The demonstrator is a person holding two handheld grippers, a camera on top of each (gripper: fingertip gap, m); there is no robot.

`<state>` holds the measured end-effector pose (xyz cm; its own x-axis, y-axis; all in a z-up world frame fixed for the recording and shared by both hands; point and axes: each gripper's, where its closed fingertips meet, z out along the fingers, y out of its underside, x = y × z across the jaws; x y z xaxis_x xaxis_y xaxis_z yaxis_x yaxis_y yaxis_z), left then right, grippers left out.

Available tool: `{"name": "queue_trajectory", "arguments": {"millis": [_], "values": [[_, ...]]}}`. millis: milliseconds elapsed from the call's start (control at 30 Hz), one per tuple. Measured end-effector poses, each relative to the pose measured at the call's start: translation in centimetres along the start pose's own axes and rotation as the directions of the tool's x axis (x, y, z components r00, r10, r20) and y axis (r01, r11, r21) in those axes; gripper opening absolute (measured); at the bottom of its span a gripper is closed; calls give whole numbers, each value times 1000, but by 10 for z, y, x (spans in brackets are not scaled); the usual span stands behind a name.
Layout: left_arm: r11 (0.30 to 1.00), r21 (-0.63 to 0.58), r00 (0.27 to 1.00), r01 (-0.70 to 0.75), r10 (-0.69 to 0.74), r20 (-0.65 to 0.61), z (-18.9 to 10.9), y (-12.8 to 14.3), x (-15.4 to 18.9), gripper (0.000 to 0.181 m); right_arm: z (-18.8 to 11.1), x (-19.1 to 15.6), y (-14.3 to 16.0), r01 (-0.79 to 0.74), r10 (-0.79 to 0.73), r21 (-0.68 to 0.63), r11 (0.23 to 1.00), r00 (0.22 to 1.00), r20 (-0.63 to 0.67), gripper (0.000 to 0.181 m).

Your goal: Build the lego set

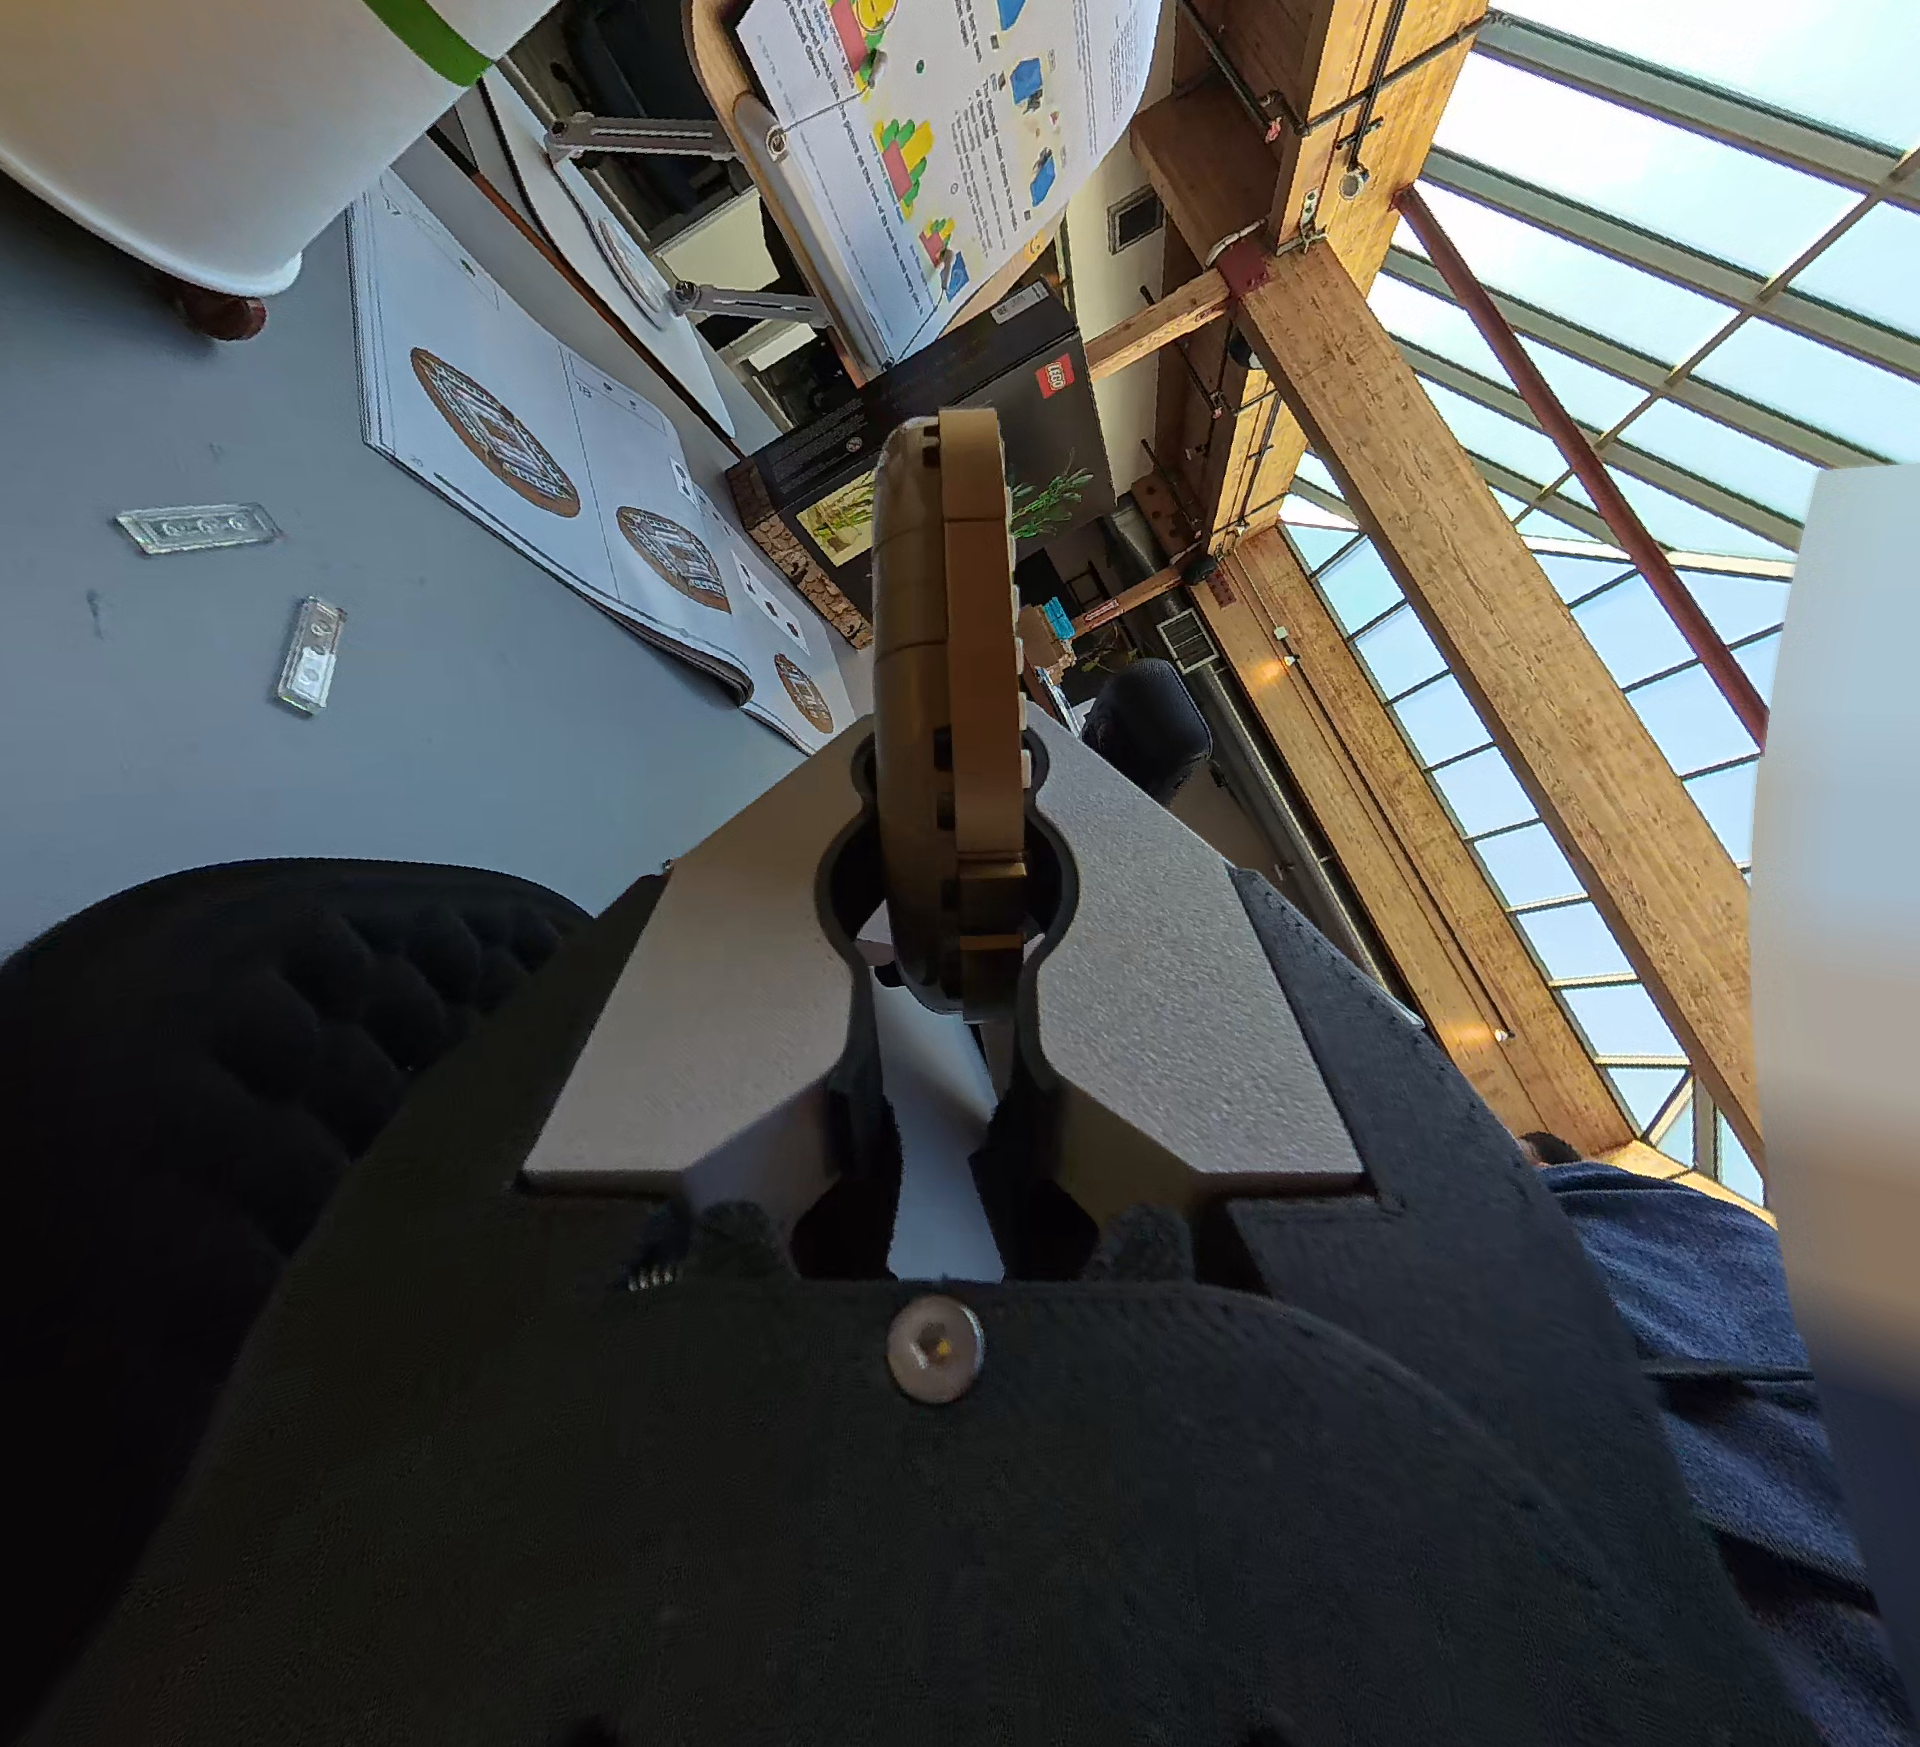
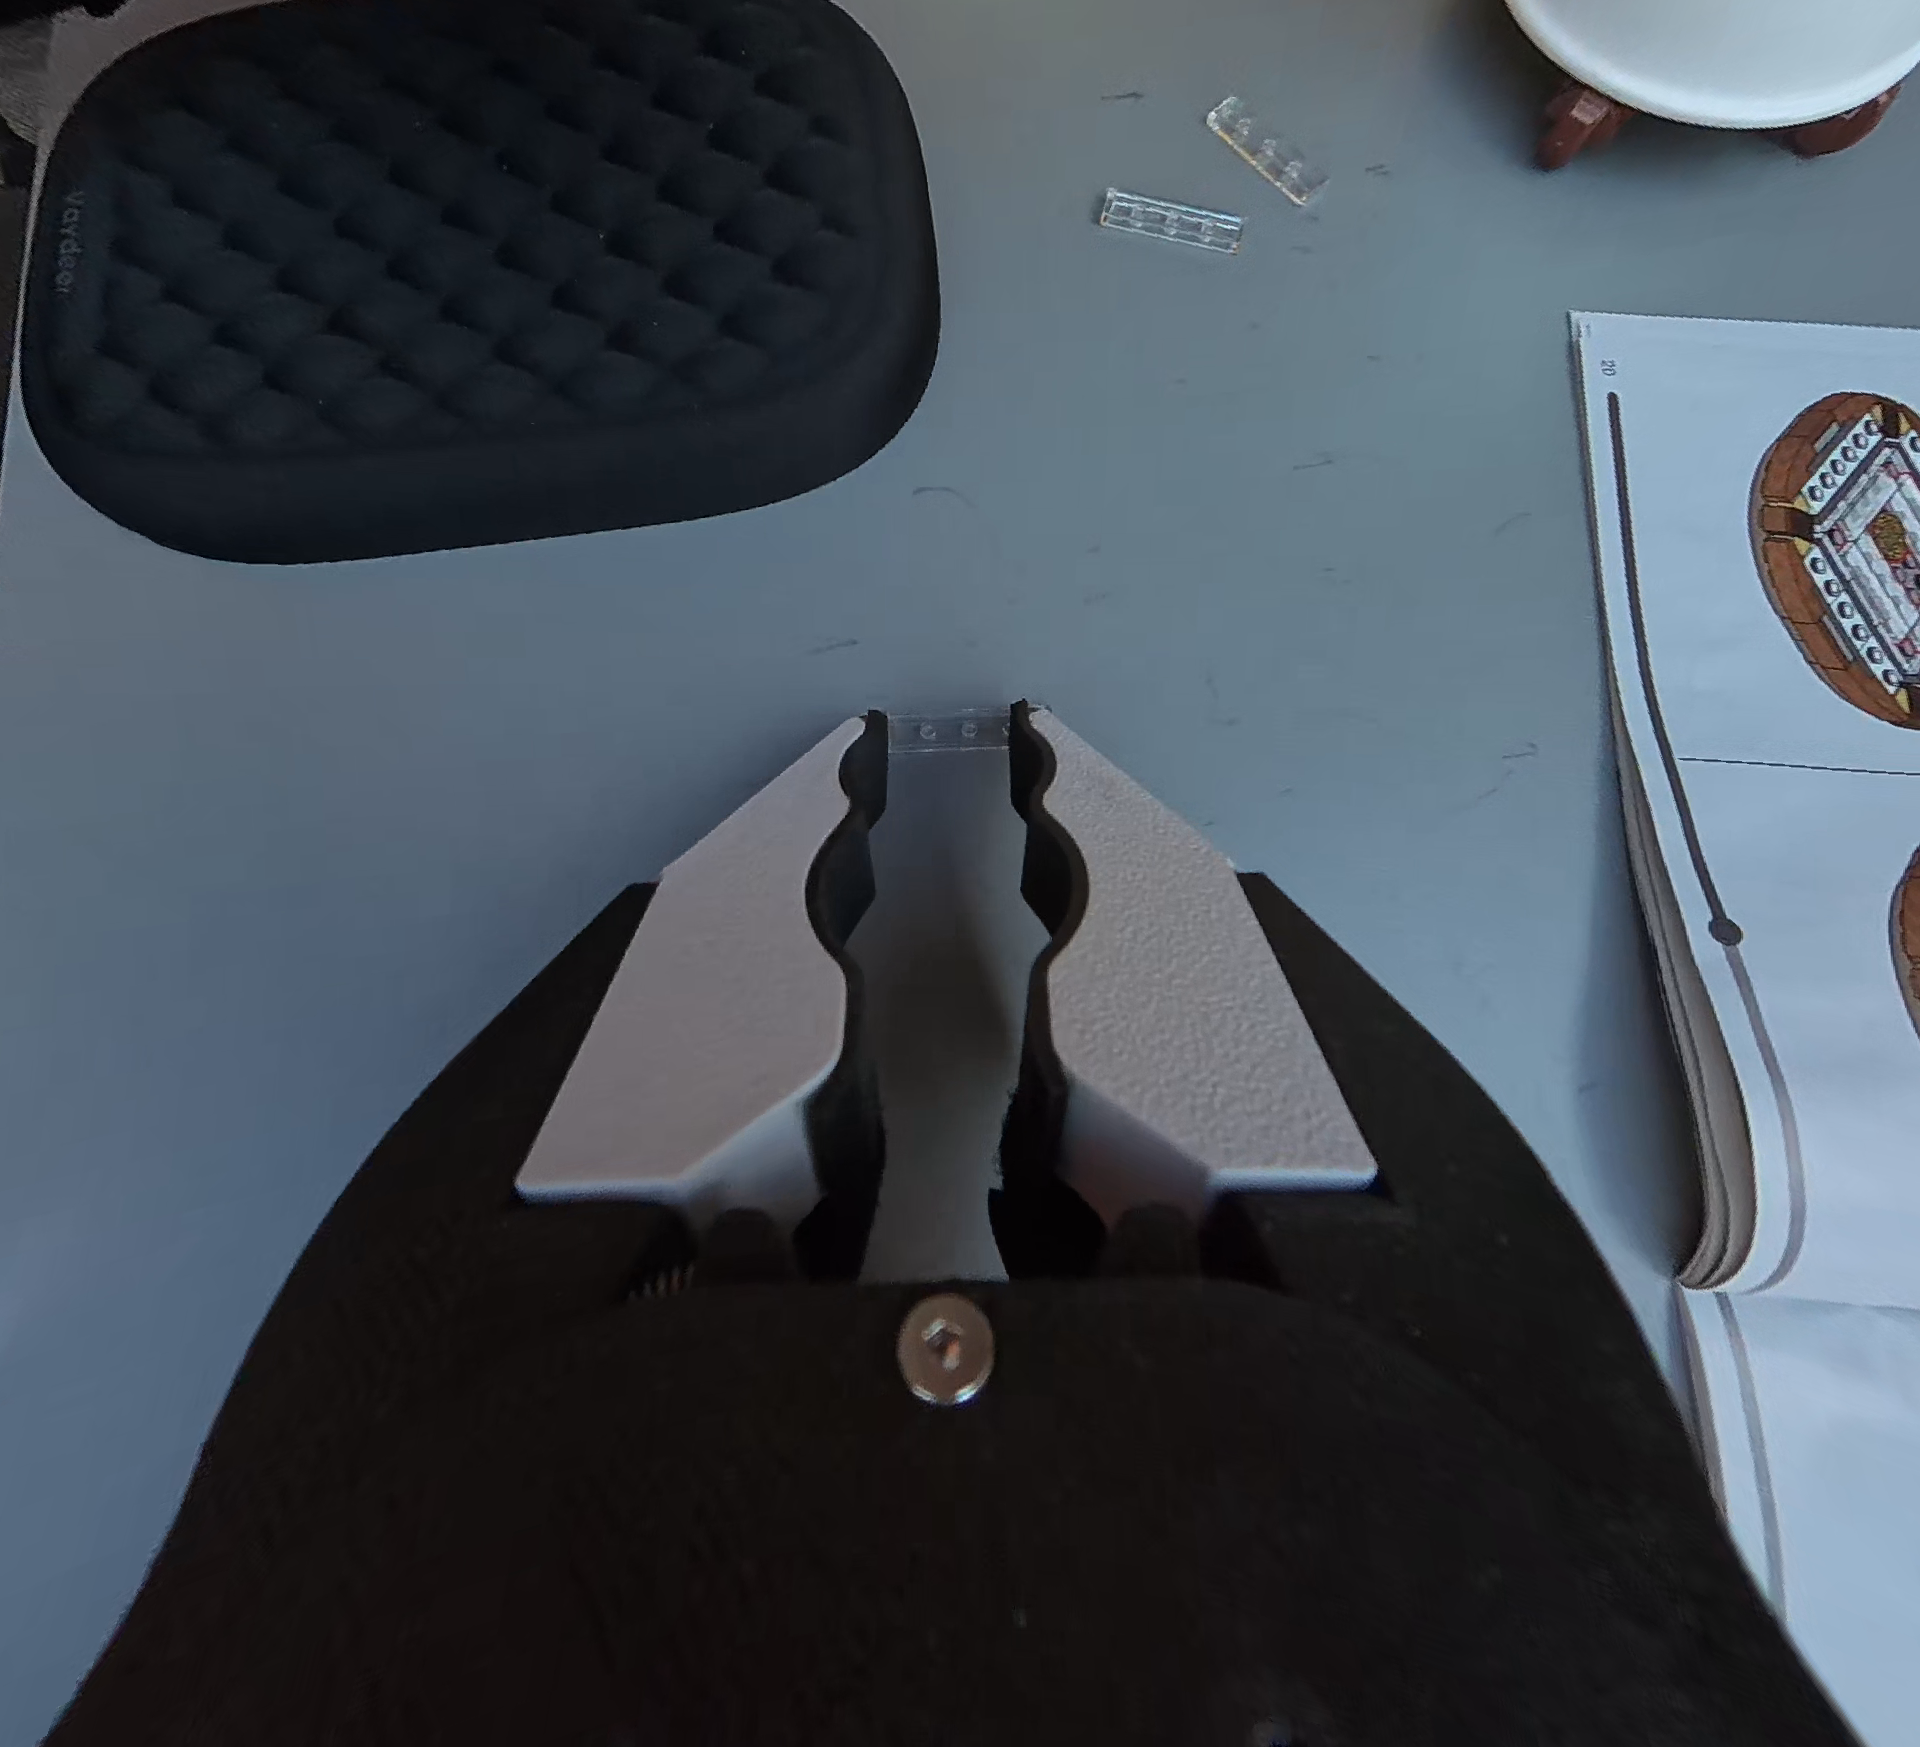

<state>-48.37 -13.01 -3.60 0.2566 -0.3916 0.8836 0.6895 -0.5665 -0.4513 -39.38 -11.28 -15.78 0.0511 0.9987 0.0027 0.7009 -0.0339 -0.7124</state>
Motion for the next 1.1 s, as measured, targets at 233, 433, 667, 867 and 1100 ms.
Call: {"name": "queue_trajectory", "arguments": {"millis": [233,433,667,867,1100], "values": [[1000,-16,1000,-4,3,-12,0,4,3,19,-15,-16,-15,-258,222,97,961,933,284,20],[1000,-22,1000,-3,3,-10,-1,5,3,19,-21,17,-7,-130,130,28,991,991,-9,30],[1000,-16,1000,-10,9,-26,-2,4,9,19,-6,-15,-2,-330,327,-25,943,940,-99,32],[999,-34,999,-23,22,-34,0,5,15,18,1,-2,4,-252,240,-19,967,940,-243,20],[999,-38,999,-23,22,-38,-1,6,17,19,-1,6,2,-341,343,51,939,912,-225,41]]}}
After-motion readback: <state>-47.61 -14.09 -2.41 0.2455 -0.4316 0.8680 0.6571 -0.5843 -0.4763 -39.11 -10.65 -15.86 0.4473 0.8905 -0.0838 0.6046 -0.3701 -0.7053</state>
